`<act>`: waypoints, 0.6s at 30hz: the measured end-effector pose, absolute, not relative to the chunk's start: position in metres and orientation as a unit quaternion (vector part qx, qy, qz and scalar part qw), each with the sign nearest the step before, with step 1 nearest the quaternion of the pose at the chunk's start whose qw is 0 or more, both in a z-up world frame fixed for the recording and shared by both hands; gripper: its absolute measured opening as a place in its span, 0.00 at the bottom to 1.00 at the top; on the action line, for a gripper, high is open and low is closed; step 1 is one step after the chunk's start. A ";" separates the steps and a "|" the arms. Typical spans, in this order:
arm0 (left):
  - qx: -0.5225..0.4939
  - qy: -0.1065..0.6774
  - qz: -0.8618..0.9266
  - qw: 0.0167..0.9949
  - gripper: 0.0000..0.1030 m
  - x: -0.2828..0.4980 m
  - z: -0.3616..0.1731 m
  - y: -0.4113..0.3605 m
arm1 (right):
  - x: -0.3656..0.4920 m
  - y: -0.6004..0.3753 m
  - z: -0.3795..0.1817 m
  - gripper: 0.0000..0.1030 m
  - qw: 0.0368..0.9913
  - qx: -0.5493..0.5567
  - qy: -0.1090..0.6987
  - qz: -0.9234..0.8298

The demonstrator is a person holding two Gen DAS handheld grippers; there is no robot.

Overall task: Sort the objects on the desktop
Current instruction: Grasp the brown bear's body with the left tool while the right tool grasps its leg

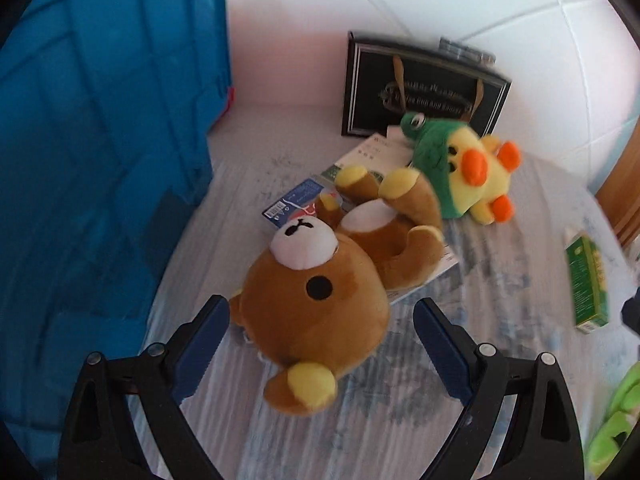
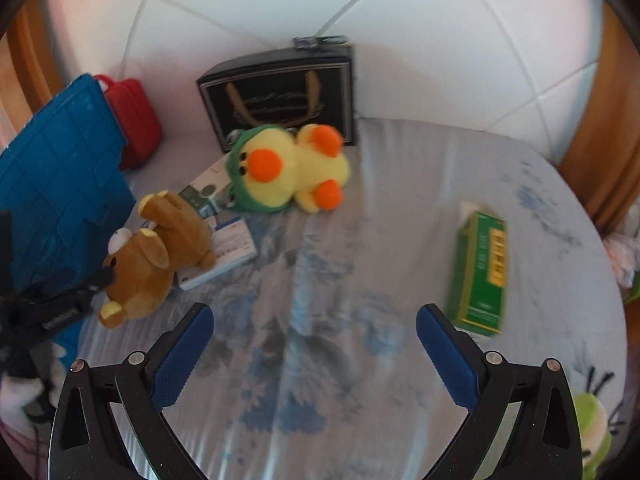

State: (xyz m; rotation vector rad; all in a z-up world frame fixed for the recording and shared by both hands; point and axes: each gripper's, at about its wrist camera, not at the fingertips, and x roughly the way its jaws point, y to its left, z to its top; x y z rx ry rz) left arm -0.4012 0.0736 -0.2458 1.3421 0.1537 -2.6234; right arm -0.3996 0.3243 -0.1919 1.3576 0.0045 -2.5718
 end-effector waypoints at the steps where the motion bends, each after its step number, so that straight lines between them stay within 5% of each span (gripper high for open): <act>1: 0.466 0.042 -0.879 0.090 0.91 -0.410 -0.259 0.074 | -0.408 0.313 -0.196 0.98 0.128 0.466 0.001 -0.876; 2: 0.475 0.039 -0.875 0.086 0.91 -0.414 -0.268 0.072 | -0.418 0.299 -0.199 0.95 0.144 0.467 0.003 -0.872; 4: 0.488 0.032 -0.869 0.078 0.92 -0.416 -0.285 0.067 | -0.432 0.276 -0.205 0.70 0.167 0.468 0.011 -0.868; 13: 0.486 0.021 -0.873 0.042 0.93 -0.387 -0.301 0.046 | -0.468 0.177 -0.231 0.73 0.253 0.462 0.026 -0.849; 18: 0.504 0.015 -0.862 0.051 0.93 -0.376 -0.308 0.040 | -0.462 0.158 -0.257 0.41 0.269 0.513 0.053 -0.814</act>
